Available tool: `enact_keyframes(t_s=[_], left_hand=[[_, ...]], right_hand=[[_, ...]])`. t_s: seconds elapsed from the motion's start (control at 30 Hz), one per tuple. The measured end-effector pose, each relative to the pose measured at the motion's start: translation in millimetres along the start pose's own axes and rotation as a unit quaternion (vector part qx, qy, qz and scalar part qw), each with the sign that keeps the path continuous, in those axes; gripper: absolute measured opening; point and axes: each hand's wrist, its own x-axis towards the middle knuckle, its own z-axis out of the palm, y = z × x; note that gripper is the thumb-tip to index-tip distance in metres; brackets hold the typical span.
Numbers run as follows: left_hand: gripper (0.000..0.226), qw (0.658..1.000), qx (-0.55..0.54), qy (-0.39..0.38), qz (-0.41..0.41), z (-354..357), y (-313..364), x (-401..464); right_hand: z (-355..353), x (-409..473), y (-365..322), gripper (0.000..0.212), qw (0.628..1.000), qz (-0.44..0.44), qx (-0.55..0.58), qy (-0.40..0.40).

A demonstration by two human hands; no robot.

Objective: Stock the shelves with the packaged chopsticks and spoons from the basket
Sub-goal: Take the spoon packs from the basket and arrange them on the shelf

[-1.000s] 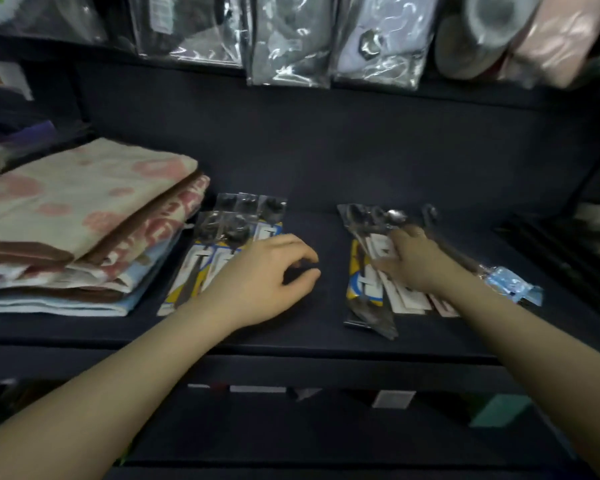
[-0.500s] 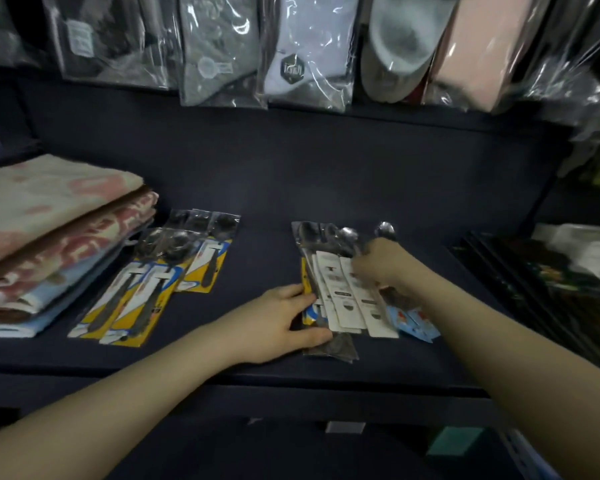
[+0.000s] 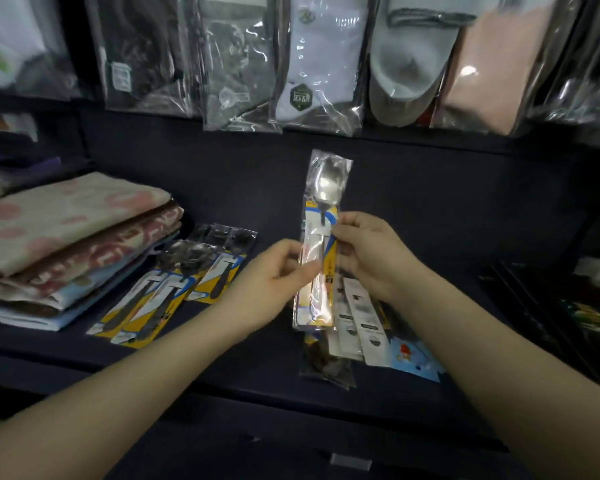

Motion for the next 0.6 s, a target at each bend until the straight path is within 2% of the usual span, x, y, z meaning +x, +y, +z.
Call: enact_keyframes(t_s=[0.03,0.07,0.17,0.23,0.27,0.37,0.4,0.47,0.57,0.6], left_hand=[[0.003,1.000,0.007,0.013,0.000,-3.8,-3.1,-2.2],[0.005,1.000,0.014,0.025,0.000,-8.7,-6.7,-4.1],[0.014,0.998,0.056,0.032,-0.013,-30.6,-18.8,-10.7],[0.014,0.996,0.084,0.023,-0.023,-44.3,-26.0,-16.4],[0.015,0.995,0.092,0.027,-0.026,-49.4,-28.8,-18.2],[0.015,0.992,0.113,0.040,-0.036,-63.8,-38.6,-16.2],[0.016,0.988,0.142,0.036,-0.038,-68.3,-43.0,-13.1],[0.024,0.971,0.237,0.028,-0.030,-75.0,-51.0,-5.7],[0.050,0.907,0.420,-0.010,0.014,-85.8,-65.6,1.4],[0.054,0.893,0.449,-0.032,0.029,-89.6,-69.9,1.6]], right_hand=[[5.4,2.8,2.1,0.021,1.000,0.004,-0.005,-0.007],[9.9,7.6,4.5,0.026,1.000,0.004,-0.015,-0.007],[15.8,29.0,11.6,0.061,0.996,-0.024,-0.087,0.025],[19.9,45.4,16.2,0.068,0.992,-0.033,-0.117,0.038],[21.7,53.5,20.2,0.063,0.990,-0.027,-0.135,0.039],[35.2,75.8,33.7,0.018,0.981,0.019,-0.188,0.033],[41.6,83.6,37.4,0.010,0.980,0.032,-0.192,0.031],[49.6,104.7,44.6,0.018,0.977,0.042,-0.208,0.029],[55.7,136.8,52.7,0.002,0.973,0.068,-0.212,0.062],[56.5,146.7,57.0,0.008,0.972,0.085,-0.207,0.078]])
